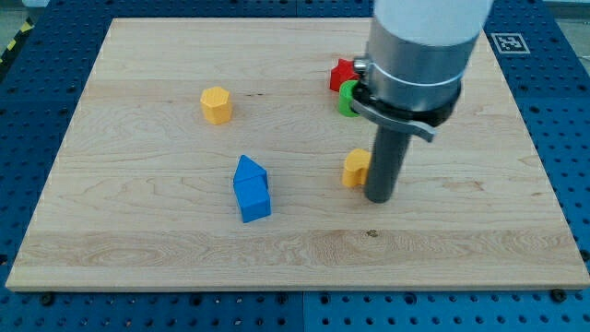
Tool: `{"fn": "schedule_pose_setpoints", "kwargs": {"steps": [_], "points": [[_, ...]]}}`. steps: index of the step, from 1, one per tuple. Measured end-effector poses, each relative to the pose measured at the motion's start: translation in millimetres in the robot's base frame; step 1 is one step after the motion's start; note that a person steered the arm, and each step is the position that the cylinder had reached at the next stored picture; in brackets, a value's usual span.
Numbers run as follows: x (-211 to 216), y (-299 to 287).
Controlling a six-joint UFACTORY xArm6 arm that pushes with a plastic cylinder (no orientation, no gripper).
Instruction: Move the heart below the green circle
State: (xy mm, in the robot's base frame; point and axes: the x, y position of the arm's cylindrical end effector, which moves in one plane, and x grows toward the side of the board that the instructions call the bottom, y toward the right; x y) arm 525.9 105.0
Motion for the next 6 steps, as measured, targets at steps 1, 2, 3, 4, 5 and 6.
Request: {"fn": "schedule_pose_setpoints", "kwargs": {"steps": [1, 2, 3, 4, 5, 6], "points": [[-4.7, 13.8], [-16.1, -28.1], [-23.2, -70.7], [-31.1, -76.3], [-30.1, -21.1], [-30.1, -2.1]]}}
